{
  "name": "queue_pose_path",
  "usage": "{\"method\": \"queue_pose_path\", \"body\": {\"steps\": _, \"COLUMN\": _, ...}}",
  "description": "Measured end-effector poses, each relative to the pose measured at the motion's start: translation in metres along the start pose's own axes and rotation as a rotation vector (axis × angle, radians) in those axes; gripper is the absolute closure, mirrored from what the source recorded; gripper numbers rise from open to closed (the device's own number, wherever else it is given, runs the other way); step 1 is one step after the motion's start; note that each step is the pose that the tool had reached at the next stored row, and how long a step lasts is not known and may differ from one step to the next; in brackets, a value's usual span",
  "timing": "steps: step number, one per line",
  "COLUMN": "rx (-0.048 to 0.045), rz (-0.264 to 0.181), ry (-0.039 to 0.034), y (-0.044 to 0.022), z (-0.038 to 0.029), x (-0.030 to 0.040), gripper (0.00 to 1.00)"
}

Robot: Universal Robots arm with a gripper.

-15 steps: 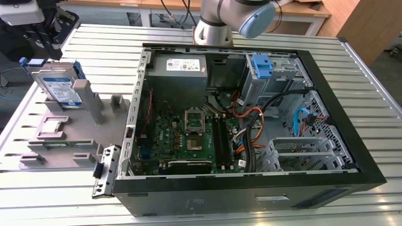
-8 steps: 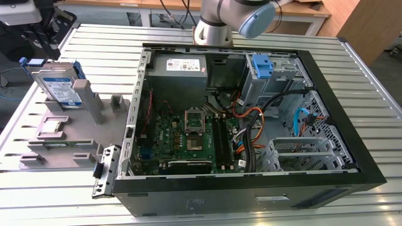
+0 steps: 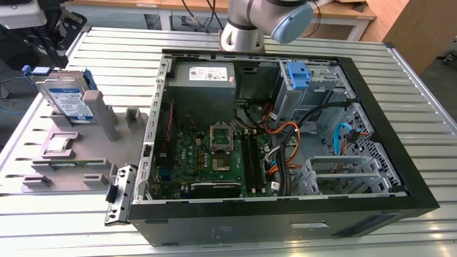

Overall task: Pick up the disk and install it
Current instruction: 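Reach for the disk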

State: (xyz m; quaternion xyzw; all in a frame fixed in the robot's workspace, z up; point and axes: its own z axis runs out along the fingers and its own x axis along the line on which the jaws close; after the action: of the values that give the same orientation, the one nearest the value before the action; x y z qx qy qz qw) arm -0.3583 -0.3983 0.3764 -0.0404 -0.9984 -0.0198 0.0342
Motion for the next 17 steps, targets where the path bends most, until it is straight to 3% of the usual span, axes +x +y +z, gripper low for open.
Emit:
{"method": "queue_pose_path", "body": {"steps": 11, "rx": 0.0000, "rz": 0.000, "ry": -0.0011, "y": -0.0001, "z": 0.0034, "x": 0.0084, "gripper": 0.89}}
{"method": "queue_pose_path", "body": {"steps": 13, "rx": -0.0003, "rz": -0.001, "ry": -0.0053, "y": -0.0003, "z": 0.0048, "x": 0.0100, "gripper": 0.89}}
{"method": "queue_pose_path", "body": {"steps": 17, "rx": -0.0015, "rz": -0.003, "ry": -0.0216, "y": -0.0006, "z": 0.0076, "x": 0.0131, "gripper": 0.89}}
